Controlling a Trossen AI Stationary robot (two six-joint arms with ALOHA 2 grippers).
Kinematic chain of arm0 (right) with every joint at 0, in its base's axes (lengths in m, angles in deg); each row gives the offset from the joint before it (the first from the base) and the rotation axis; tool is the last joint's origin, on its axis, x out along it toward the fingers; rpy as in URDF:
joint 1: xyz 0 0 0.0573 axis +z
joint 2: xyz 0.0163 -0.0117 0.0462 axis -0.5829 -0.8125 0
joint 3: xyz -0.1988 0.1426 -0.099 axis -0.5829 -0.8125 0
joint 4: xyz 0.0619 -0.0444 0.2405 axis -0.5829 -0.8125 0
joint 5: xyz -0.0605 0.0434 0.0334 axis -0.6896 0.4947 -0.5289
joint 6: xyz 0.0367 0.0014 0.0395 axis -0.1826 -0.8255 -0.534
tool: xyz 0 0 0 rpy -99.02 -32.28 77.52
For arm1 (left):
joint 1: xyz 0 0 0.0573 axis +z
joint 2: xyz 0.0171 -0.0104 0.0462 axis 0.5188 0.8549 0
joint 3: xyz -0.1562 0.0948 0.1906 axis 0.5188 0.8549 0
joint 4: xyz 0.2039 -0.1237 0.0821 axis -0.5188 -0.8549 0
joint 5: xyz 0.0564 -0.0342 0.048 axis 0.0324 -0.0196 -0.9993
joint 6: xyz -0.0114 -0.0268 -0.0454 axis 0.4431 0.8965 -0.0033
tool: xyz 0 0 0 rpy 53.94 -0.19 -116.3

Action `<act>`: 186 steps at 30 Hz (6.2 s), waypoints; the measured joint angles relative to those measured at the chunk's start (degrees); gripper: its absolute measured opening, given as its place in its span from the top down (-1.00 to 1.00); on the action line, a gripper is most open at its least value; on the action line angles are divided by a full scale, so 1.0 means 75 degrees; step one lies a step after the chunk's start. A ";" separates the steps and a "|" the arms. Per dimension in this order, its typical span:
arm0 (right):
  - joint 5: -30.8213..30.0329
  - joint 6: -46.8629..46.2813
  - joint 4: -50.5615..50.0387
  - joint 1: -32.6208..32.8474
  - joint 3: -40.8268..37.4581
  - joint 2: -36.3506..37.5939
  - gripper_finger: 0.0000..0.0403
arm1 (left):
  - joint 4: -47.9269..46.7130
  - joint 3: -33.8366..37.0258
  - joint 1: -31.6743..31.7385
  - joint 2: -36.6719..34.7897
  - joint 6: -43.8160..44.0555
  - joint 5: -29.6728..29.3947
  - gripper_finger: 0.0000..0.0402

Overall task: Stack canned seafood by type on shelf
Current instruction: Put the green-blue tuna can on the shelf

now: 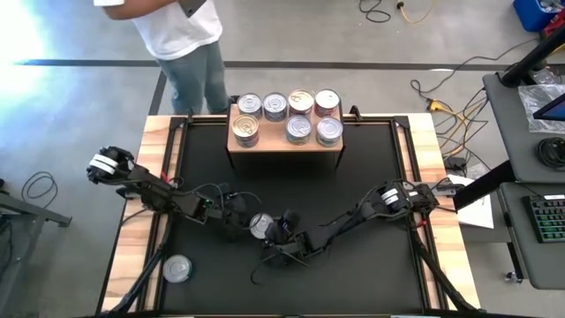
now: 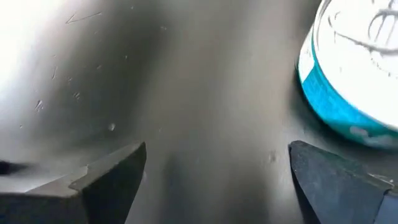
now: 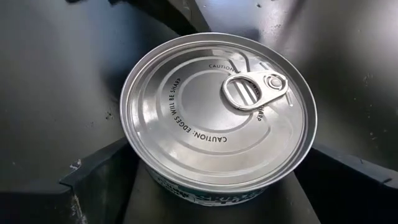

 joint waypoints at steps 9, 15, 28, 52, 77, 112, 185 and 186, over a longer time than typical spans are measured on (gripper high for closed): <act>-0.0095 -0.0239 0.0439 -0.0012 -0.0044 -0.0006 -0.99 | 0.0677 -0.0594 -0.0023 0.0907 -0.0215 0.0269 -0.90; -0.0181 -0.0334 0.0288 0.0026 -0.0044 0.0006 -0.99 | 0.0659 -0.1296 -0.0174 0.1610 -0.0598 0.0258 -0.90; 0.0210 -0.0297 0.0445 0.0038 -0.0026 0.0000 -0.99 | 0.0774 -0.1536 -0.0122 0.1582 -0.0266 0.0714 -0.69; 0.0316 -0.0393 -0.1435 0.0041 0.0922 0.0665 -0.99 | -0.7186 -0.3918 -0.0175 -0.4431 0.0870 -0.1466 -0.68; -0.0703 -0.0285 -0.6096 -0.2379 0.4118 0.0968 -0.99 | -0.5338 -0.6051 0.3652 -0.3693 -0.3185 0.1940 -0.60; 0.0283 -0.0384 -0.5799 -0.3838 0.4109 0.0782 -0.99 | -0.4970 -0.7854 0.7737 0.0383 -0.6535 0.6966 0.21; 0.0603 0.0375 -0.5818 -0.3987 0.4109 0.0737 -0.99 | -1.0325 -1.3023 0.7636 0.4806 -0.7356 0.8262 1.00; 0.0603 0.0429 -0.5825 -0.3990 0.4109 0.0737 -0.99 | -1.0316 -1.3016 0.7630 0.4798 -0.7366 0.8255 1.00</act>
